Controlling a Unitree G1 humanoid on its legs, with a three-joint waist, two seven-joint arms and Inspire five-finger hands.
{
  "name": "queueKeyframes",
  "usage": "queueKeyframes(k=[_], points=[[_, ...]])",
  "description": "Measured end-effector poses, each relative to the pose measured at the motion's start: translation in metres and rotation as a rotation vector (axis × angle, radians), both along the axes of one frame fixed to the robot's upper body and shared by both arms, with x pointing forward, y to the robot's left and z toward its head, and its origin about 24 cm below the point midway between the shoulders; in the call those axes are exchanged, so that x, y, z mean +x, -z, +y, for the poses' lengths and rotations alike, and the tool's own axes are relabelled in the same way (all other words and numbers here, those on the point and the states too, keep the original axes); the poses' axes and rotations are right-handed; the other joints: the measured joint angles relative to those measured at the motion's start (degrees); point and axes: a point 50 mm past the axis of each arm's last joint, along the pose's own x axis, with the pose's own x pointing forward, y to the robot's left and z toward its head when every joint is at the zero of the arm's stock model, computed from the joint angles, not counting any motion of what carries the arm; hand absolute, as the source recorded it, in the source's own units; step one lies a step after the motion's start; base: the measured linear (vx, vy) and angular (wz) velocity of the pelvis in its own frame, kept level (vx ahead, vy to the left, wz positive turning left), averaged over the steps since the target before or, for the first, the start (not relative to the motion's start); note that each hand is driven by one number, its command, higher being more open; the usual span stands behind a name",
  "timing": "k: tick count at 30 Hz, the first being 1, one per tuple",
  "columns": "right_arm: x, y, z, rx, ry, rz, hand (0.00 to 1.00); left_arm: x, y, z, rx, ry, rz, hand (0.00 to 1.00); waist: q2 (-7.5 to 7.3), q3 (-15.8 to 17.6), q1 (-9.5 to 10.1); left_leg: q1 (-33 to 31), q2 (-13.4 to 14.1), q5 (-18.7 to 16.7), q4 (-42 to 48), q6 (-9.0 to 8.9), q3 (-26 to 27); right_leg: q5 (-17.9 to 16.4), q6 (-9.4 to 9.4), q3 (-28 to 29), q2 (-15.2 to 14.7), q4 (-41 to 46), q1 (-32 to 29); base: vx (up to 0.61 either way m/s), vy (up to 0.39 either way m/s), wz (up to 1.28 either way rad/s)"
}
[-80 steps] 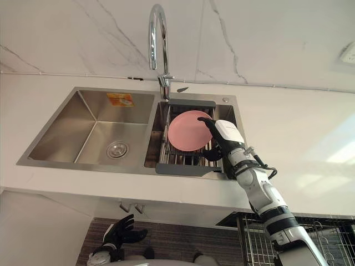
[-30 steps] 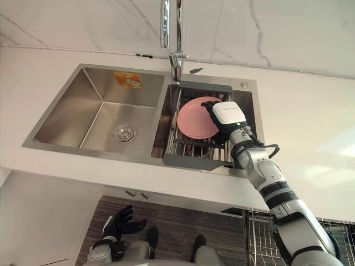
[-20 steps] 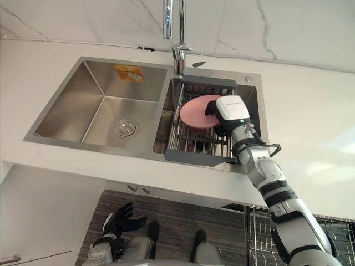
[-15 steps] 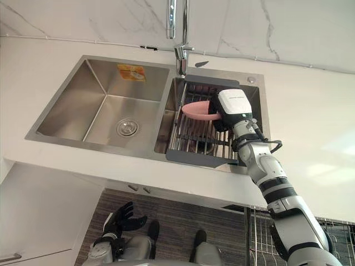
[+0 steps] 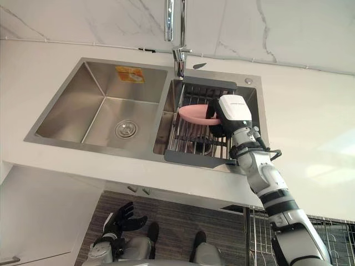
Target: Walk over to the sink, pick up the cup, carry it to the dishwasher, place the cup inside the dishwasher, then close the dishwasher door
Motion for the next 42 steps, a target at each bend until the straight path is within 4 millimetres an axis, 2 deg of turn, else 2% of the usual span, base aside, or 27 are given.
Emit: queueKeyframes(k=[4,9,14,17,22,27,33,36,41,42], points=[[-0.014,-0.009,0.0,0.084,-0.004,-0.068,0.3,-0.003,0.002,0.002,0.002,-0.01,0.02,0.9,-0.42,-0.18,-0.93,1.5,-0.05,0.59,-1.26,0.11,0.11,0.05,0.08,0.1,-0.09,-0.13,0.86,0.0,-0.001,-0.01],[-0.036,-0.034,-0.004,0.182,0.013,-0.229,0.3,-0.007,0.004,0.005,0.01,-0.014,0.042,0.9,-1.23,-0.74,-1.59,4.46,0.1,1.75,-4.3,0.32,0.29,0.1,0.13,0.35,0.11,-1.04,2.66,0.0,-0.003,-0.01],[-0.059,-0.05,-0.002,0.28,0.005,-0.368,0.3,-0.01,0.006,0.007,0.016,-0.016,0.059,0.9,-1.79,-1.53,-1.89,6.4,0.34,1.93,-5.21,0.34,0.86,0.11,0.12,0.99,0.29,-1.41,3.96,0.0,-0.009,-0.07],[-0.077,-0.046,0.0,0.322,0.005,-0.397,0.3,-0.015,0.009,0.007,0.016,-0.018,0.083,0.9,-1.96,-2.88,-2.26,7.25,0.38,1.93,-5.81,0.34,1.07,0.11,0.13,1.1,0.36,-2.02,4.73,0.0,-0.006,-0.02],[-0.096,-0.027,-0.005,0.378,0.074,-0.349,0.3,-0.017,0.011,0.006,0.02,-0.007,0.097,0.9,-2.08,-3.43,-2.89,8.76,0.45,1.94,-6.84,0.36,2.13,0.09,0.14,2.14,0.44,-2.4,5.54,-0.02,-0.004,-0.1],[-0.105,-0.021,-0.018,0.383,0.157,-0.342,0.3,-0.02,0.013,0.004,0.018,0.0,0.115,0.9,-1.6,-4.17,-3.56,9.46,0.45,1.97,-7.12,0.41,2.88,0.09,0.15,2.93,0.49,-2.74,5.82,-0.02,-0.003,-0.08],[-0.116,-0.022,-0.024,0.381,0.195,-0.367,0.3,-0.023,0.014,0.004,0.024,0.017,0.129,0.9,-1.38,-4.58,-4.69,9.41,0.54,1.89,-6.98,0.32,3.02,0.05,0.13,3.04,0.59,-2.72,5.86,-0.01,-0.005,-0.01],[-0.118,-0.02,-0.024,0.379,0.201,-0.356,0.3,-0.023,0.014,0.002,0.027,0.037,0.132,0.9,-0.94,-4.76,-5.23,7.31,0.21,1.22,-4.94,0.32,1.98,-0.33,0.19,2.13,0.28,-2.55,5.27,-0.03,-0.009,0.17],[-0.117,-0.023,-0.026,0.354,0.191,-0.36,0.3,-0.02,0.015,-0.004,0.019,0.065,0.133,0.9,1.02,-5.32,-5.58,1.06,-0.23,-0.78,1.21,0.2,0.48,-1.5,0.15,1.61,-0.19,1.37,0.42,-0.01,-0.003,0.13],[-0.116,-0.022,-0.027,0.345,0.19,-0.355,0.3,-0.018,0.015,-0.005,0.02,0.071,0.131,0.9,1.39,-5.15,-5.54,-0.63,-0.2,-1.77,4.82,0.37,0.17,-1.59,-0.01,2.48,-0.14,3.74,-1.05,-0.03,0.011,-0.17]])
